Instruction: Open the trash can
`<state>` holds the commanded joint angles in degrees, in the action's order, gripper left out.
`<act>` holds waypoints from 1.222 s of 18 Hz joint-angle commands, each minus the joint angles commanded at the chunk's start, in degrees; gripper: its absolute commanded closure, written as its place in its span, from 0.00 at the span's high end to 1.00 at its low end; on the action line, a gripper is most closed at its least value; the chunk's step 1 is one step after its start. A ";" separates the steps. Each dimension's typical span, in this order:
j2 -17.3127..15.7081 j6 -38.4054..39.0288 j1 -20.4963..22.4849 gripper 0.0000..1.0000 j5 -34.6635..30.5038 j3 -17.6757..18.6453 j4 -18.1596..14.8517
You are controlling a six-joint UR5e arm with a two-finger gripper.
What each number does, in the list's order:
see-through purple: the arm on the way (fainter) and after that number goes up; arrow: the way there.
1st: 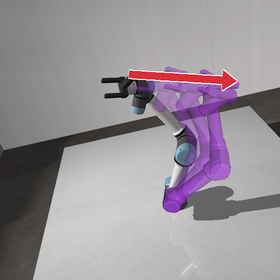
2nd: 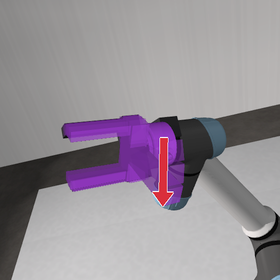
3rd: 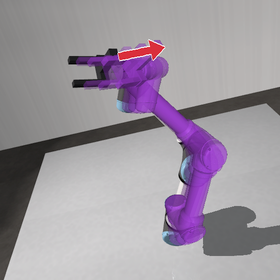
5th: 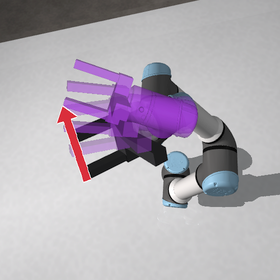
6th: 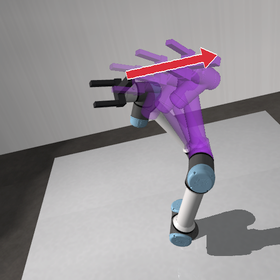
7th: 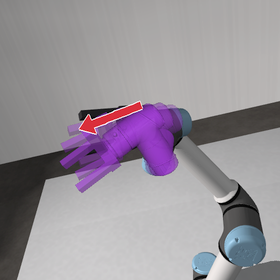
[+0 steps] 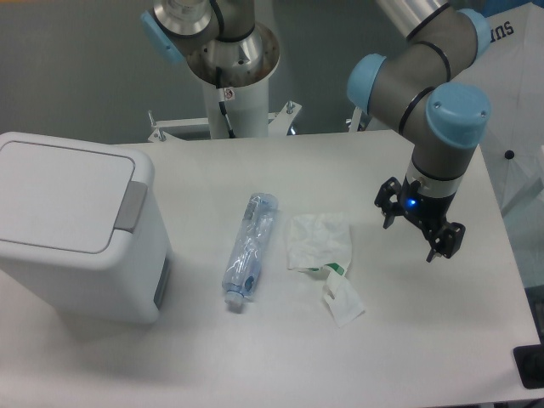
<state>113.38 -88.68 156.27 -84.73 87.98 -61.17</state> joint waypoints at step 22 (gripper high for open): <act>-7.37 29.53 -11.59 1.00 17.48 4.74 -0.79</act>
<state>106.00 -59.15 144.68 -67.25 92.72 -61.96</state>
